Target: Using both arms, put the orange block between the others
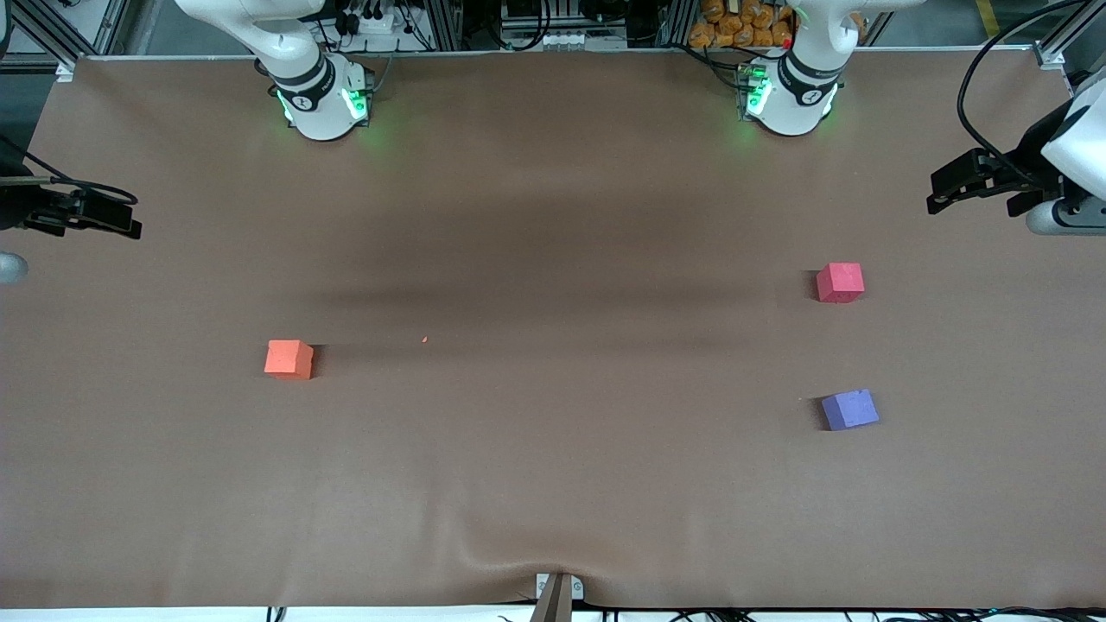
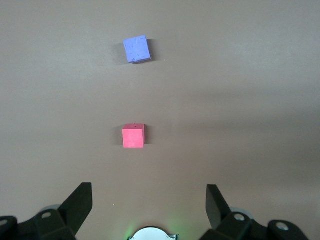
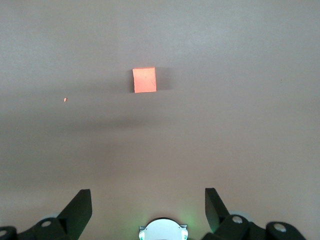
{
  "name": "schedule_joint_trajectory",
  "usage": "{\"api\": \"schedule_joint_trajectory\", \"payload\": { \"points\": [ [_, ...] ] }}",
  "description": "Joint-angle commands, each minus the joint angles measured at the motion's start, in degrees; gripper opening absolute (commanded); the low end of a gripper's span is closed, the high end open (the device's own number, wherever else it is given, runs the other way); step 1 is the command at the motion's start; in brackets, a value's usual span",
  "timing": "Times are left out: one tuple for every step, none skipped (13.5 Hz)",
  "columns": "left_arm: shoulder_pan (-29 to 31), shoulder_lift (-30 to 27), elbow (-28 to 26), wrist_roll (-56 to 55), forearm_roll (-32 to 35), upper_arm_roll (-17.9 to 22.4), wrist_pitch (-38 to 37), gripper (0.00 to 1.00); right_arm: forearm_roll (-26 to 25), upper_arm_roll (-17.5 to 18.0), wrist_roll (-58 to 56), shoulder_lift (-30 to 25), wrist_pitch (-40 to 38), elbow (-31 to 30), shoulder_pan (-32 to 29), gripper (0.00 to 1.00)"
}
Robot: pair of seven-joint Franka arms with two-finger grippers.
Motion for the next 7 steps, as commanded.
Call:
{"api": "schedule_joint_trajectory", "payload": {
  "points": [
    [0.07,-0.31,0.61,0.19,-0.33,0.22,0.11,1.0,-0.13,-0.1,0.76,-0.66,-0.73,0.21,0.36,1.0],
    [-0.02,-0.31,0.52,0.28,-0.33,0.22,0.11,1.0,0.04,-0.1,0.76,-0.4,-0.21,-0.05,0.36,1.0],
    [-0.1,-0.22,0.61,-0.15,-0.25,0.22,0.11,1.0,0.13,-0.1,0.76,-0.22,0.32,-0.57,0.36,1.0],
    [-0.11,-0.22,0.61,-0.16,-0.24,0.22,0.2,1.0,0.13,-0.01,0.76,-0.05,1.19,-1.88,0.45,1.0],
    [-0.11,-0.13,0.61,-0.16,-0.16,0.22,0.2,1.0,0.22,-0.01,0.76,0.04,2.94,-2.94,0.45,1.0],
    [-0.02,-0.13,0.61,-0.07,-0.16,0.22,0.2,1.0,0.13,0.08,0.76,0.39,4.61,-3.65,0.54,1.0],
    [0.07,-0.13,0.61,-0.07,-0.16,0.22,0.2,1.0,0.13,0.16,0.76,0.92,6.19,-4.53,0.97,1.0]
  ]
}}
